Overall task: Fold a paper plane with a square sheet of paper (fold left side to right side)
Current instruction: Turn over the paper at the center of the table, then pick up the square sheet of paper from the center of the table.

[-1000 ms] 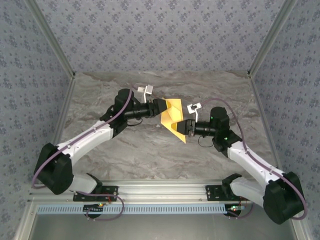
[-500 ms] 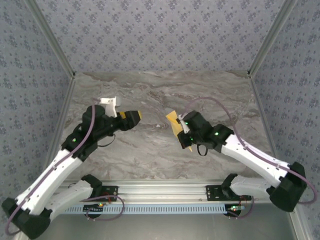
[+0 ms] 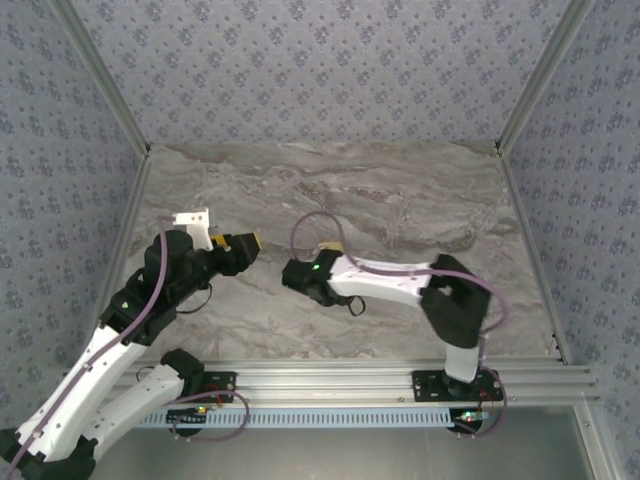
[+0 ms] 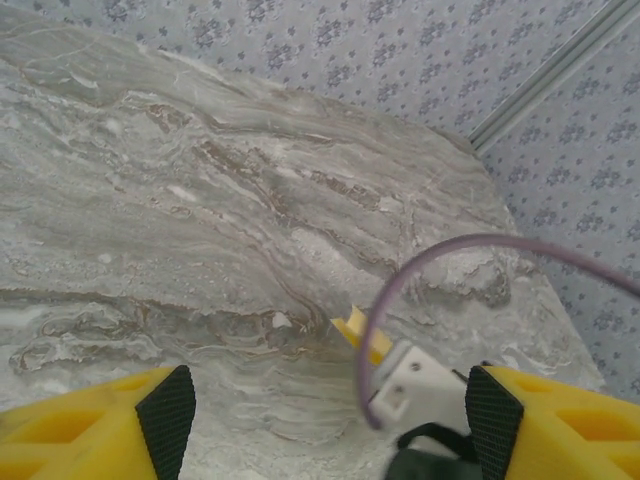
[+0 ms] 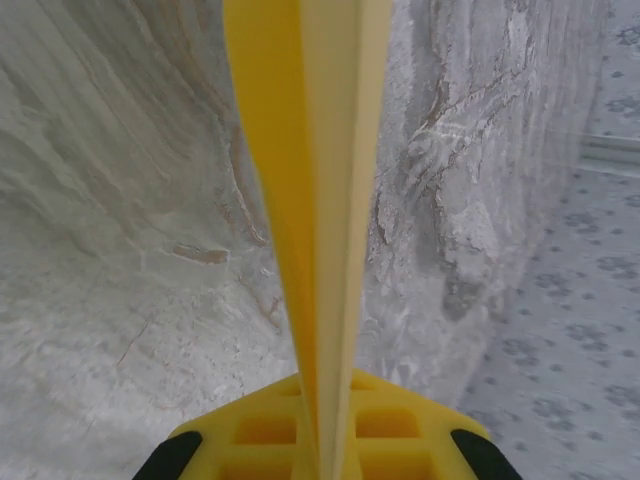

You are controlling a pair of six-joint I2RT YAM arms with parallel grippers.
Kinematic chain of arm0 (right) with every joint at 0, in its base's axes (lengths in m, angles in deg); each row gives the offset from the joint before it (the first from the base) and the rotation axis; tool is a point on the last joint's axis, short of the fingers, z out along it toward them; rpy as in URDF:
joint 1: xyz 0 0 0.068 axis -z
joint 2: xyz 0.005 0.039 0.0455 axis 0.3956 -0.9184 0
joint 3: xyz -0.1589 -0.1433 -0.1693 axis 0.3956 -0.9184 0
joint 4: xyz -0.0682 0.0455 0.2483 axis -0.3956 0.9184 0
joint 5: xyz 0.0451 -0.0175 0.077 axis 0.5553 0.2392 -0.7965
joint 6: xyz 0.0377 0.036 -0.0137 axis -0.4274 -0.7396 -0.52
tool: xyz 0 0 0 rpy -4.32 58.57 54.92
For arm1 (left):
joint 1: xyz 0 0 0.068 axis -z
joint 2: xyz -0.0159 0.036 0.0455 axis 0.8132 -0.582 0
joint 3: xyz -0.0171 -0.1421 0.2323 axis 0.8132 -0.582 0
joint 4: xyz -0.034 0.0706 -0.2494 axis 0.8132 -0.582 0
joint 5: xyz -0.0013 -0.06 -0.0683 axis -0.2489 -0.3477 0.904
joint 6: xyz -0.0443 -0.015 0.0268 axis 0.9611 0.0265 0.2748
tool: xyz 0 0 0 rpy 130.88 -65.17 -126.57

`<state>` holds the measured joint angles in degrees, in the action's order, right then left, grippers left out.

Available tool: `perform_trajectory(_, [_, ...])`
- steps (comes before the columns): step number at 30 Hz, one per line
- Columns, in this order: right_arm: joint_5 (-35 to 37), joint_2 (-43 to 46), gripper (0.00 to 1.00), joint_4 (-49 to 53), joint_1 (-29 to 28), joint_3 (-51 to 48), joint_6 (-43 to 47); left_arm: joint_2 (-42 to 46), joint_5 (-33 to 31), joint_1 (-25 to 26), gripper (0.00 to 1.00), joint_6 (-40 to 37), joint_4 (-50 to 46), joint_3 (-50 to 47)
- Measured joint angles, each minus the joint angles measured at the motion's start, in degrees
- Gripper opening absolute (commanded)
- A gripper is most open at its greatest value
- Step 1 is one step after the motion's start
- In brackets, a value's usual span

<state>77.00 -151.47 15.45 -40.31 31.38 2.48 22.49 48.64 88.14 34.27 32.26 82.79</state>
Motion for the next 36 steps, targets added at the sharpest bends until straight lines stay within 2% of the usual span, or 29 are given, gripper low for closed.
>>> perform_trajectory(6, [-0.3, -7.7, 0.14, 0.4, -0.7, 0.8, 0.9, -0.1, -0.5, 0.0, 0.75, 0.0, -0.6, -0.7])
perform_trajectory(8, [-2.2, -8.0, 0.24, -0.1, -1.1, 1.2, 1.7, -0.1, -0.7, 0.0, 0.75, 0.0, -0.8, -1.0])
perform_trajectory(13, [-11.8, -7.5, 0.58, -4.2, -2.9, 1.3, 5.3, -1.3, -0.6, 0.0, 0.76, 0.5, -1.3, -2.6])
perform_trajectory(15, [-14.3, -5.6, 0.68, -5.4, -3.2, 0.4, 6.1, -2.2, -0.3, 0.0, 0.77, 1.2, -1.2, -3.7])
perform_trajectory(19, [-25.7, 2.8, 0.84, -10.0, -3.7, -2.7, 6.5, -3.8, 2.3, 0.0, 0.77, 3.8, 0.4, -7.4])
perform_trajectory(23, [-34.7, 14.6, 0.91, -15.4, -2.9, -7.4, 5.8, -6.5, 7.5, -0.3, 0.77, 7.2, 6.3, -13.0])
perform_trajectory(26, [-40.9, 24.5, 0.92, -20.5, 0.9, -12.9, 5.1, -10.8, 11.9, -0.2, 0.77, 10.3, 12.5, -17.2])
perform_trajectory(29, [-47.9, 33.5, 0.94, -26.5, 9.1, -19.9, 3.8, -15.9, 15.5, 0.0, 0.76, 12.9, 18.8, -19.4])
perform_trajectory(33, [-56.0, 43.2, 0.96, -34.9, 21.7, -30.1, 0.5, -23.6, 18.8, 1.7, 0.69, 15.4, 27.4, -20.0])
perform_trajectory(36, [-61.4, 48.0, 0.96, -39.6, 27.7, -36.1, -1.6, -29.8, 20.3, 3.4, 0.66, 16.3, 33.1, -19.8])
